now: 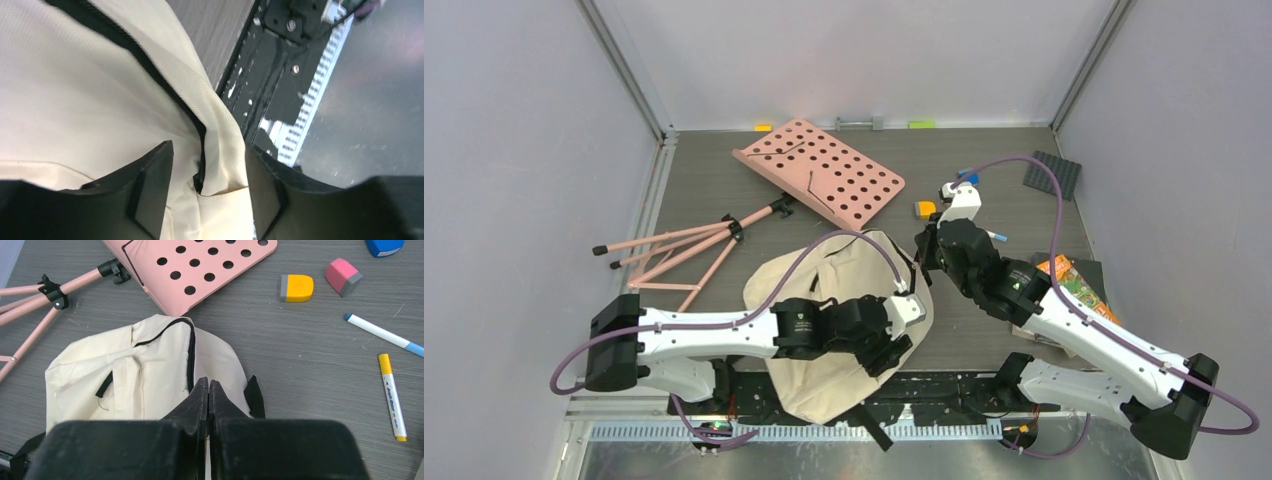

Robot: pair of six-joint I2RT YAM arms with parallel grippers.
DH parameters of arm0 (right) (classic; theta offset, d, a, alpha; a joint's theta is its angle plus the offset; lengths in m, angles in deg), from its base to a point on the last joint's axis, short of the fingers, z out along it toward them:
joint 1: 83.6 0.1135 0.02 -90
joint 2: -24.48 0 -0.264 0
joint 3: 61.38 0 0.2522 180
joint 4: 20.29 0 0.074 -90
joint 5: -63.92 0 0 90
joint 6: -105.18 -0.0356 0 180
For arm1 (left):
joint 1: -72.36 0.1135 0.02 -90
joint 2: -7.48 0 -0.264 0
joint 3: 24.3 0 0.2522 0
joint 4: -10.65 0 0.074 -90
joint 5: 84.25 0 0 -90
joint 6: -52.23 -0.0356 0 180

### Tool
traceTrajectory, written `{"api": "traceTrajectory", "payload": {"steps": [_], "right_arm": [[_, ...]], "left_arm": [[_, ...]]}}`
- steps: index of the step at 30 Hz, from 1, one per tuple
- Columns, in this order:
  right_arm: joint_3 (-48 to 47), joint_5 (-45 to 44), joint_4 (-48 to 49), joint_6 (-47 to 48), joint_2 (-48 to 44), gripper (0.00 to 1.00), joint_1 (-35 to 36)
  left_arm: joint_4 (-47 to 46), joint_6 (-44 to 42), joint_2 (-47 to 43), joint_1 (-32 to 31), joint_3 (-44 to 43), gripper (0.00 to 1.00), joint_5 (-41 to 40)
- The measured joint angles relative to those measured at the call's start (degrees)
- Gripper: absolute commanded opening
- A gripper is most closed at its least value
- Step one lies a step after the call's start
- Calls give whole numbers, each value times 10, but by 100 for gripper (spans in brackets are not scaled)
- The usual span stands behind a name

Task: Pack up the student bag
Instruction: Unzip the student bag at the center of the board.

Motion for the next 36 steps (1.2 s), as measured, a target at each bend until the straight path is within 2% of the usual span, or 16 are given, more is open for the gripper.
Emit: {"api": "traceTrajectory", "payload": {"steps": [3,6,13,19,23,26,30,36], "right_arm": [[0,-5,8,0,-3,1,-1],[0,-7,12,0,-5,1,-1],[0,-6,12,0,-5,1,-1],[0,-6,12,0,-8,1,-1],[0,-6,12,0,-12,1,-1],[0,-6,12,0,-14,1,-1],[0,-6,12,0,-15,1,-1],[0,-7,11,0,-16,1,-1]], "left_arm": [[1,24,0,-2,-14,75,-39],[-1,52,0,-2,-42,80,-91],[-26,132,5,25,-89,81,-172],[-49,206,32,78,-91,84,-186],[-68,236,52,87,-92,83,-190],[-75,246,68,87,-94,74,-191],[-76,250,86,87,-101,54,-194],[-78,249,90,87,-107,6,-197]]}}
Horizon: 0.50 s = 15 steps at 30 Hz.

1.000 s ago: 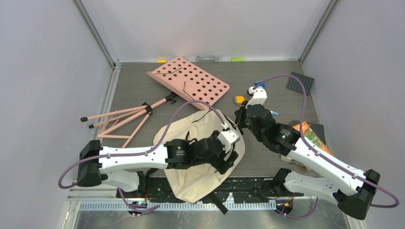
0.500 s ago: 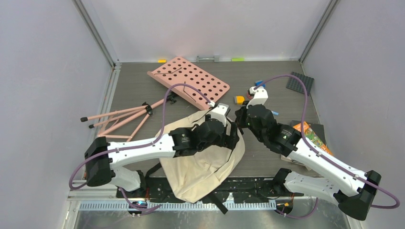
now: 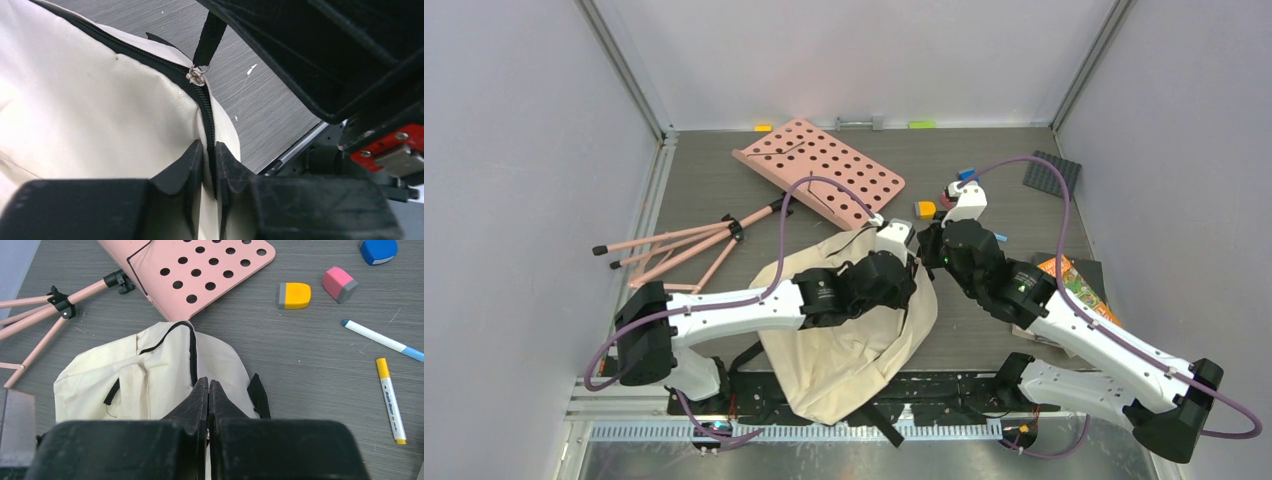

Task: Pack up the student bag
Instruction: Unzip the student bag at the center of the board.

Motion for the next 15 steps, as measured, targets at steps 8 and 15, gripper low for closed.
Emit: {"api": "traceTrajectory", "payload": {"steps": [8,15], "right_arm": [[0,-13,-5,1,0,1,0],[0,-21,-4,9,15,1,-1]], "left_arm": [[0,-35,4,-1,-3,0,12],[-17,-96,4,1,6,0,61]]}}
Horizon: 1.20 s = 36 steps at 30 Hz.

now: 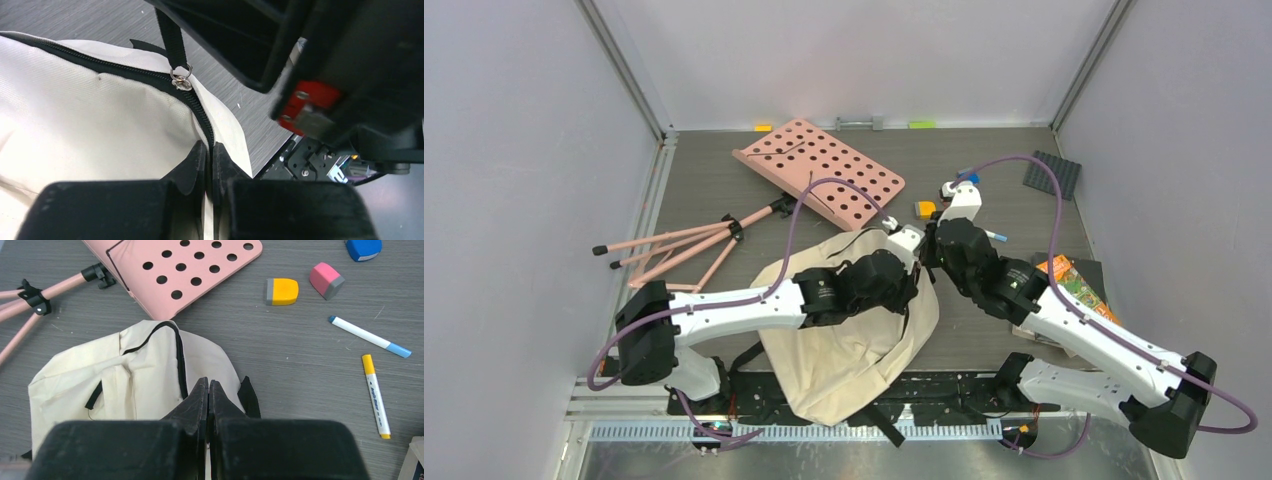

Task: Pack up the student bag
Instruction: Unzip the student bag at the center of the board.

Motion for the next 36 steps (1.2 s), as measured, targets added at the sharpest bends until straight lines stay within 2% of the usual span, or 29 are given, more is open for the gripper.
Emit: {"api": "traceTrajectory", "payload": {"steps": [8,14,20,28,29,30,33,34,36], "right_arm": [[5,25,-3,4,31,1,-22],[7,50,-2,3,55,1,-51],[14,64,9,-1,75,1,-75],[31,87,14,-10,93,1,-104],[31,89,14,-11,93,1,-104],[31,90,16,-12,93,1,-105],[31,91,26,-14,92,1,-105],[31,91,28,-14,91,1,-105],[31,90,26,-14,89,1,-105]], "left_arm": [[-17,-77,-8,-5,20,0,53],[-16,-127,-11,-36,28,0,105],[-12,-149,-10,-77,36,0,147],[-5,-158,-10,-102,57,1,152],[-1,-158,-10,-103,57,10,146],[3,-156,-10,-103,57,23,136],[26,-143,-11,-106,57,67,86],[38,-142,-12,-108,57,76,68],[62,-132,-18,-108,57,87,28]]}}
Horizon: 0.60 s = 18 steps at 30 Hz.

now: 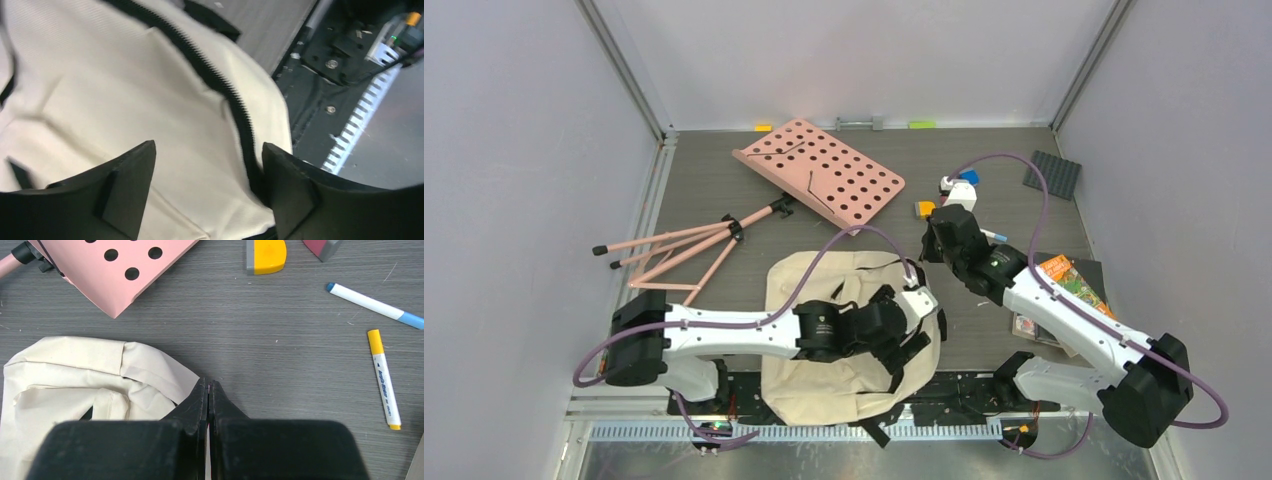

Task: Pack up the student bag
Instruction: Unzip the student bag at the center of the board.

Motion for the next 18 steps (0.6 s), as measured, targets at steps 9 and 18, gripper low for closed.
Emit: {"api": "traceTrajectory", "payload": {"steps": [9,18], "right_arm": [[0,-19,-16,3,-24,1,-2],[0,-21,-23,3,-24,1,-3]], "left_arm": [[113,93,-100,76,11,98,-129],[218,194,-261,261,148,100,-172]]}}
